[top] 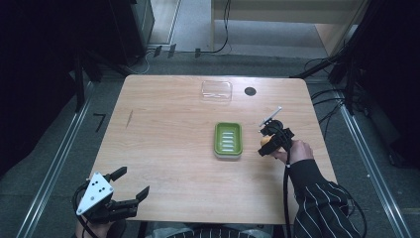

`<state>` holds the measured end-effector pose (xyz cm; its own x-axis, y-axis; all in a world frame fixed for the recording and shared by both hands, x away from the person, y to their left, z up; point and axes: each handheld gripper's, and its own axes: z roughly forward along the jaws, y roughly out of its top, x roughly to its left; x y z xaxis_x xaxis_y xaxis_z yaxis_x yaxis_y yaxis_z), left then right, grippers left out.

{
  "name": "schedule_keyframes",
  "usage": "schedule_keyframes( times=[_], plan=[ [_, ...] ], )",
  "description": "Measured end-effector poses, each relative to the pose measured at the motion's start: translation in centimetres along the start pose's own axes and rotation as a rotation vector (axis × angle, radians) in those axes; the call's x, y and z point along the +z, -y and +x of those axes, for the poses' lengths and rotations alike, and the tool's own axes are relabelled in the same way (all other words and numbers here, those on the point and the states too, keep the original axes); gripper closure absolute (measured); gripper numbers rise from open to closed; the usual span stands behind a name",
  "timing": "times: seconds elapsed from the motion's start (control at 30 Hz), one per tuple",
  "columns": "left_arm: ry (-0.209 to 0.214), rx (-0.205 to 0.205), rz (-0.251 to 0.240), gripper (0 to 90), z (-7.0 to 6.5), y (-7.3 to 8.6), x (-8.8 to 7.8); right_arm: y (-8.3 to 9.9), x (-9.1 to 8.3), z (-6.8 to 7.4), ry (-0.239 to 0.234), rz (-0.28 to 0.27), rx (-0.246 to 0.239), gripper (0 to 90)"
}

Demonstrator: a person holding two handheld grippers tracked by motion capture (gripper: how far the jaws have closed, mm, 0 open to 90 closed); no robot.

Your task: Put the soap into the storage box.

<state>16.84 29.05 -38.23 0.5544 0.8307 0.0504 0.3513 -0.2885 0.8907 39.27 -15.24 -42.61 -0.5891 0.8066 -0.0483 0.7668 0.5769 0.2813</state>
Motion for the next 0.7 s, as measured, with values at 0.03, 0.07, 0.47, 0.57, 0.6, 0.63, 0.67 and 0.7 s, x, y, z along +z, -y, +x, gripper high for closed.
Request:
schedule_keyframes(
  times=[0.03,0.07,0.47,0.57,0.6,0.63,0.67,0.7],
  plan=[
    [-0.005,0.001,0.001,13.6,0.0,0.1,-0.1,-0.2,-0.2,0.1,0.0,-0.007,-0.005,27.8],
    [-0.005,0.001,0.001,13.5,0.0,0.1,-0.1,-0.2,-0.2,0.1,0.0,-0.007,-0.005,27.8],
    [-0.019,-0.005,0.002,13.6,-0.1,0.2,-0.6,-1.4,-1.2,0.9,0.007,-0.047,-0.038,27.8],
    [-0.021,-0.006,0.002,13.5,-0.1,0.3,-0.6,-1.7,-1.3,1.2,0.007,-0.048,-0.042,27.7],
    [-0.021,-0.005,0.002,13.5,-0.1,0.3,-0.6,-1.8,-1.4,1.2,0.005,-0.052,-0.047,27.8],
    [-0.021,-0.007,0.001,13.5,-0.1,0.3,-0.6,-1.8,-1.4,1.2,0.005,-0.052,-0.047,27.8],
    [-0.021,-0.009,0.001,13.5,-0.1,0.3,-0.6,-1.9,-1.4,1.3,0.006,-0.056,-0.05,27.8],
    [-0.021,-0.007,0.003,13.6,-0.1,0.3,-0.6,-2.1,-1.5,1.4,0.006,-0.058,-0.053,27.8]
  ],
)
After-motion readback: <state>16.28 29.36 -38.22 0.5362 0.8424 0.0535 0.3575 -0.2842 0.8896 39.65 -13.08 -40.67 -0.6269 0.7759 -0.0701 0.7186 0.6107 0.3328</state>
